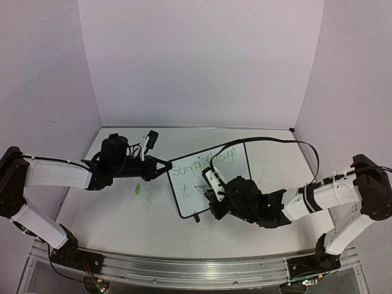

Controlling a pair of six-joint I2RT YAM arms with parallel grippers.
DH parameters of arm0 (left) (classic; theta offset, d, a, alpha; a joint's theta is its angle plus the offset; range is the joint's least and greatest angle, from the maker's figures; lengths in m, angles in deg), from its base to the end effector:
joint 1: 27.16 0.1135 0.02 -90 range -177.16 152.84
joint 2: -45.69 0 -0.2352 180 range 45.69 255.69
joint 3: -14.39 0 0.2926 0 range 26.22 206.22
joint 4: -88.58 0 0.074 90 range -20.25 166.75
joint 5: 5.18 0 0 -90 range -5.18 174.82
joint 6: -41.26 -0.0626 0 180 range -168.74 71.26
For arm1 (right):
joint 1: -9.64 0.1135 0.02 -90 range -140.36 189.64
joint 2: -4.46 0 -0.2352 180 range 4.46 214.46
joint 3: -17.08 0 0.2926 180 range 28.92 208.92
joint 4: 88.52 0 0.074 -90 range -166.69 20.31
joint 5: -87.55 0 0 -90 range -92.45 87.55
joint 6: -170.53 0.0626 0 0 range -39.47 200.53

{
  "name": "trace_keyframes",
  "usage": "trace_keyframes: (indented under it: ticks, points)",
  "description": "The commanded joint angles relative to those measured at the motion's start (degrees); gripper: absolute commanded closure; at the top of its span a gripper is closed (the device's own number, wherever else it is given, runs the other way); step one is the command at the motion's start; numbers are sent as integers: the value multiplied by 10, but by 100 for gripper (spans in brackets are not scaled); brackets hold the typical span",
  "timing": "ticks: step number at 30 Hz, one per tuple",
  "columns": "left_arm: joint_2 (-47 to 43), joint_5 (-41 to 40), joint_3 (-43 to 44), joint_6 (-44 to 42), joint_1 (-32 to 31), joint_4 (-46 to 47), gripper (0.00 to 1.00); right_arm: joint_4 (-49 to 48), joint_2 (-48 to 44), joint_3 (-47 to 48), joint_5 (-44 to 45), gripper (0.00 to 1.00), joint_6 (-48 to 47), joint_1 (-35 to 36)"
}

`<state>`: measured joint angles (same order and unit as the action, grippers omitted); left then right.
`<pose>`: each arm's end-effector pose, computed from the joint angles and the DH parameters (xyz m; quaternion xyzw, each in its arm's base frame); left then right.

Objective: Write a sentence on the whiteboard

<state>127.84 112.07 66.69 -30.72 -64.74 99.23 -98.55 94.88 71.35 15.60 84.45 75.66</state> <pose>0.2711 -0.2448 0.1582 0.2690 0.7575 -0.4324 0.4084 0.1713 0.3374 0.1173 -0.3612 0.7608 0.1904 0.5044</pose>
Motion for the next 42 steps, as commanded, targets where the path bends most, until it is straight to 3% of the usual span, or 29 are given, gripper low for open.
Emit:
trace_keyframes:
  ticks: [1, 42]
  points:
    - [2, -59, -11, -31, 7, -53, 100, -15, 15, 25, 7, 100, 5, -5]
    - [10, -58, -8, -30, 7, -53, 100, 3, 12, 3, -36, 100, 19, -5]
